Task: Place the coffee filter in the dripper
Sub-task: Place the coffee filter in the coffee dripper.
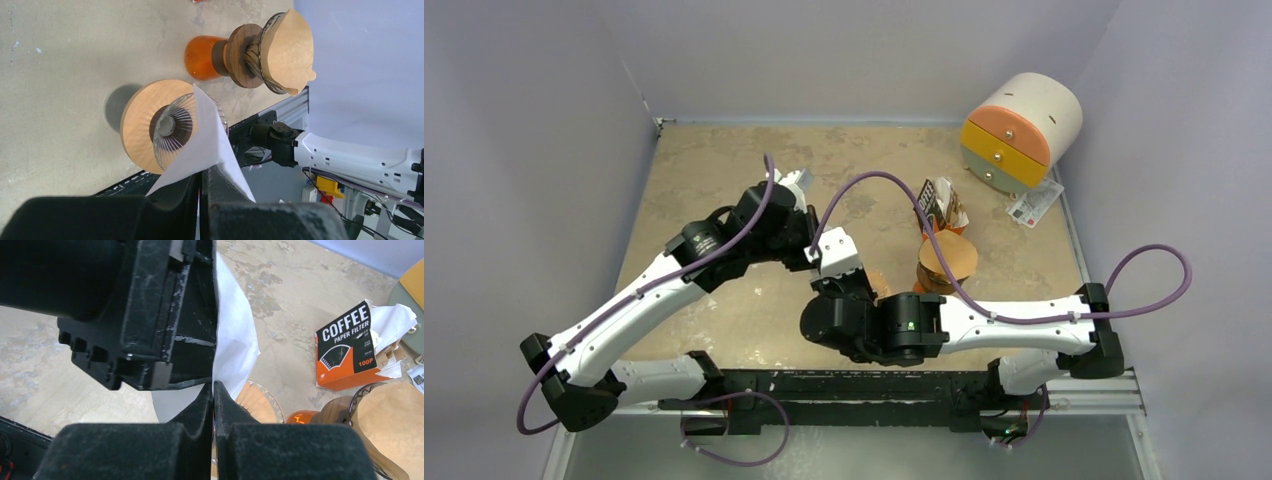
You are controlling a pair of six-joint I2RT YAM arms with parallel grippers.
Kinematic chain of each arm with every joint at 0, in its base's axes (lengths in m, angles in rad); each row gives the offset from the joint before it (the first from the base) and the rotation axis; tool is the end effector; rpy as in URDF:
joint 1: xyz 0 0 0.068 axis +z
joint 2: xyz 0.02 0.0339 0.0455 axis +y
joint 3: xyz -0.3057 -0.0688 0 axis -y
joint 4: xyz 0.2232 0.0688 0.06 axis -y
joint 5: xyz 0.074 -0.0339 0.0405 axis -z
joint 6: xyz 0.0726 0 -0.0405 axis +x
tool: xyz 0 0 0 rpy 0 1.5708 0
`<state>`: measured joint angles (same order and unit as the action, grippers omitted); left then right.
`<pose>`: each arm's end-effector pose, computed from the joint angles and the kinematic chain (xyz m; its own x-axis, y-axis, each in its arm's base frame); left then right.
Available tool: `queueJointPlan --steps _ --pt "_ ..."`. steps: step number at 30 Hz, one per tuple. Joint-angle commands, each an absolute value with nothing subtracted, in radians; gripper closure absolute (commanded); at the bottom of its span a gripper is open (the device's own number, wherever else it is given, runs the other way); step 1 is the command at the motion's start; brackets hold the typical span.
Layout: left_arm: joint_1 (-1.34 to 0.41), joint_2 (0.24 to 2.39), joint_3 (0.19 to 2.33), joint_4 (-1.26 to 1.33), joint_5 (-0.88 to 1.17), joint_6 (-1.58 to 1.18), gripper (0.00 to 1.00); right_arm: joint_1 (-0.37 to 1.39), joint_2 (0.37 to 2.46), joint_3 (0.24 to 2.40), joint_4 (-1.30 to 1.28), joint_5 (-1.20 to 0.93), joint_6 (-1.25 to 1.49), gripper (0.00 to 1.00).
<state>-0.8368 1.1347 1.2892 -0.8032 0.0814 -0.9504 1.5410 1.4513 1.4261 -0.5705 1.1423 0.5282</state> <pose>0.1422 -0.1664 0.3958 -0.8727 -0.2433 -0.4233 0.1262 0.7251 -0.6769 0.0748 0.2923 0.4129 -0.2124 -0.0989 -0.9722 -0.3309 0.9434 -0.0236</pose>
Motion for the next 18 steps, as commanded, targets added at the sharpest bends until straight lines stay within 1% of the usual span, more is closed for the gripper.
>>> queueJointPlan --steps 1,10,13,18 --pt "-0.862 1.163 1.346 -0.807 0.07 -0.955 1.0 1.547 1.448 1.421 -0.516 1.198 0.539 1.0" --pt "-0.898 1.18 1.309 -0.802 0.036 -0.984 1.0 1.546 1.366 1.35 -0.523 1.121 0.64 1.0" --pt "-0.92 1.186 1.314 -0.82 0.02 -0.988 1.0 1.545 1.344 1.345 -0.585 1.067 0.711 1.0" --pt "-0.948 1.208 1.333 -0.861 0.012 -0.985 1.0 1.546 1.296 1.316 -0.616 1.036 0.797 1.0"
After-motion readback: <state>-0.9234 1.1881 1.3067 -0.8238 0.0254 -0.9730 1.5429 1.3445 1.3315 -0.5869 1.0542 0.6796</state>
